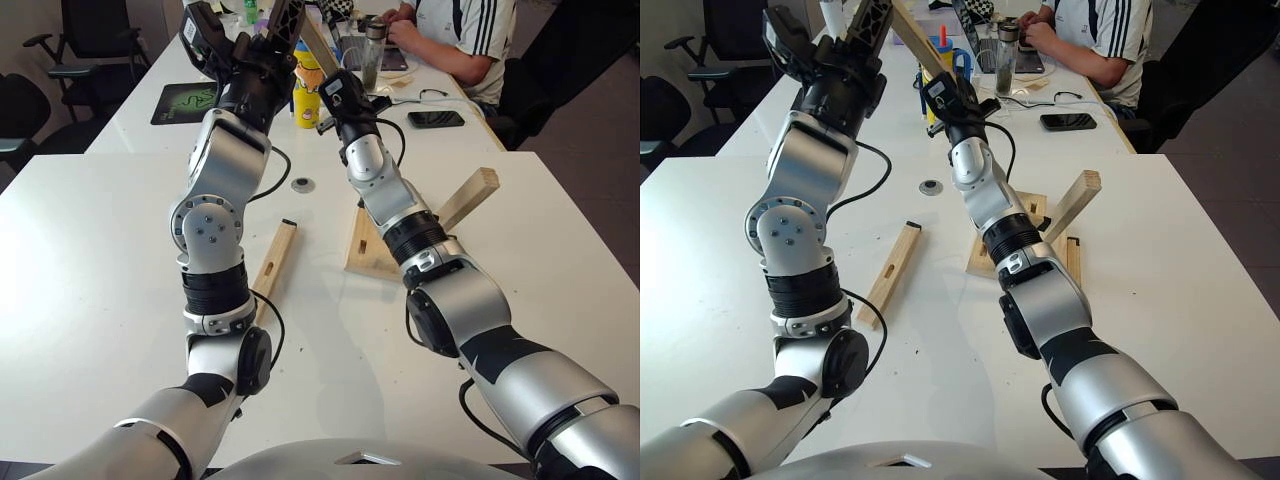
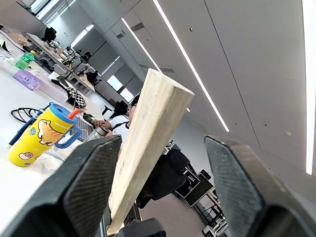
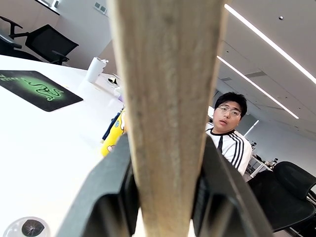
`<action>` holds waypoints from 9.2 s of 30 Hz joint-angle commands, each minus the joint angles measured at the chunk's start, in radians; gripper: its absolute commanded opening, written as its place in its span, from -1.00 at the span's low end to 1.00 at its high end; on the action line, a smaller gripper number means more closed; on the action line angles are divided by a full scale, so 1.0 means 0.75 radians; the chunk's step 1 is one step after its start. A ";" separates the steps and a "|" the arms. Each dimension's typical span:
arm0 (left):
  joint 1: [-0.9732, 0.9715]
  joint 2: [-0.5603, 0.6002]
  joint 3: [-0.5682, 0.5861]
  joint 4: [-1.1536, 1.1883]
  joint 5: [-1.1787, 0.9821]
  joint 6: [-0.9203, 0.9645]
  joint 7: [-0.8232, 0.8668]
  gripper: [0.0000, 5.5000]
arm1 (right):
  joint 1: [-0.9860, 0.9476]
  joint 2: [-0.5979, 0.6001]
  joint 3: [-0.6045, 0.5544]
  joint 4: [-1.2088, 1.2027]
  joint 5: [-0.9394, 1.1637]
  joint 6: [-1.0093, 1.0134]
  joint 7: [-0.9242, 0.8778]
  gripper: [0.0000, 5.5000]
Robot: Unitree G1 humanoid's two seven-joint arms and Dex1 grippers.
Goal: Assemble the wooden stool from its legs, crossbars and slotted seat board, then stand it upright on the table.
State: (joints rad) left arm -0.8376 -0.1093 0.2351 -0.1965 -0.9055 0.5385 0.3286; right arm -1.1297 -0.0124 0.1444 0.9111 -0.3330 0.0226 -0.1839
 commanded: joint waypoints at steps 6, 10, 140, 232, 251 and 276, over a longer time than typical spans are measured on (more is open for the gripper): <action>-0.054 -0.046 -0.032 0.006 -0.011 -0.015 0.006 0.13 | -0.036 0.015 0.015 0.003 0.001 -0.019 -0.004 -0.62; -0.051 -0.029 -0.047 0.017 0.021 -0.030 -0.001 0.13 | -0.034 0.018 0.036 -0.007 -0.016 -0.030 -0.005 -0.62; 0.569 0.115 0.154 -0.347 0.693 -0.240 0.003 -0.62 | 0.937 -0.731 -0.672 -1.709 1.647 1.065 0.583 0.10; 0.419 0.019 0.009 -0.165 0.462 -0.007 -0.083 -0.62 | 1.002 -0.026 -0.278 -1.654 0.760 0.755 0.106 -0.63; 0.419 0.044 -0.107 0.238 0.535 0.003 -0.321 -0.62 | 1.168 0.230 -0.145 -1.731 0.586 0.584 -0.141 -0.63; 0.349 -0.105 -0.067 0.459 0.613 -0.450 -0.388 -0.62 | 1.168 0.168 -0.159 -1.682 0.631 0.536 -0.072 -0.63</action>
State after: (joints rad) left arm -0.5362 -0.1571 0.1801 0.1824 -0.4318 0.2101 0.0236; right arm -0.2647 0.0834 0.0283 -0.3707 0.1268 0.4130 -0.2463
